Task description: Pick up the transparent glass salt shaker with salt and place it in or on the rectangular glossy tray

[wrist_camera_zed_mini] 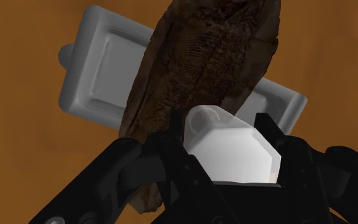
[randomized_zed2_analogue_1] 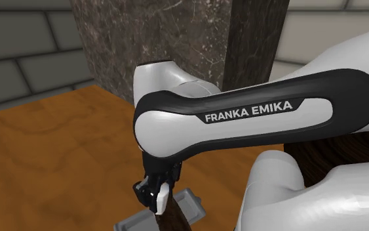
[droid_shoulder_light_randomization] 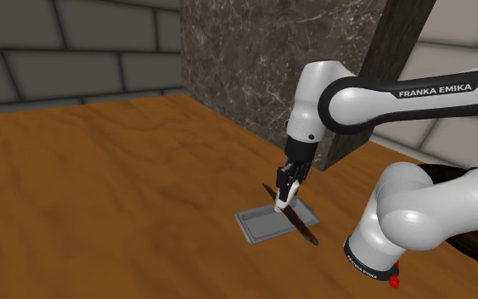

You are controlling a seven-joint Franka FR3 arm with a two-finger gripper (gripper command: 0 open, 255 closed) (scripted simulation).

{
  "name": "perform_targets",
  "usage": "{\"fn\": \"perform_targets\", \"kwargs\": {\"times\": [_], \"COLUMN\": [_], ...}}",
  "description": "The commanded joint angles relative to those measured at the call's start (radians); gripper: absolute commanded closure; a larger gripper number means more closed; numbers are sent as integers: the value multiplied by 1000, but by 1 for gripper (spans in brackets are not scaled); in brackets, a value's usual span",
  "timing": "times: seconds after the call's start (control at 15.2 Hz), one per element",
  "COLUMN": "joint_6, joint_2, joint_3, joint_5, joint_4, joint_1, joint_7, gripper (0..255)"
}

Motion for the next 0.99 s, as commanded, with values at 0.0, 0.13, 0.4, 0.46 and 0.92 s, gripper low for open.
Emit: {"fn": "perform_targets", "kwargs": {"times": [0.0,0.13,0.4,0.46,0.92], "joint_6": [-2,-2,-1,1,-108], "joint_2": [2,2,3,7,-8], "joint_3": [-1,0,-1,0,-21], "joint_5": [-3,-3,-3,-2,-29], "joint_4": [-11,-11,-10,-8,84], "joint_1": [-2,-2,-3,-2,-19], "joint_7": [-2,-2,-3,-2,0], "gripper": [255,255,0,0,0]}}
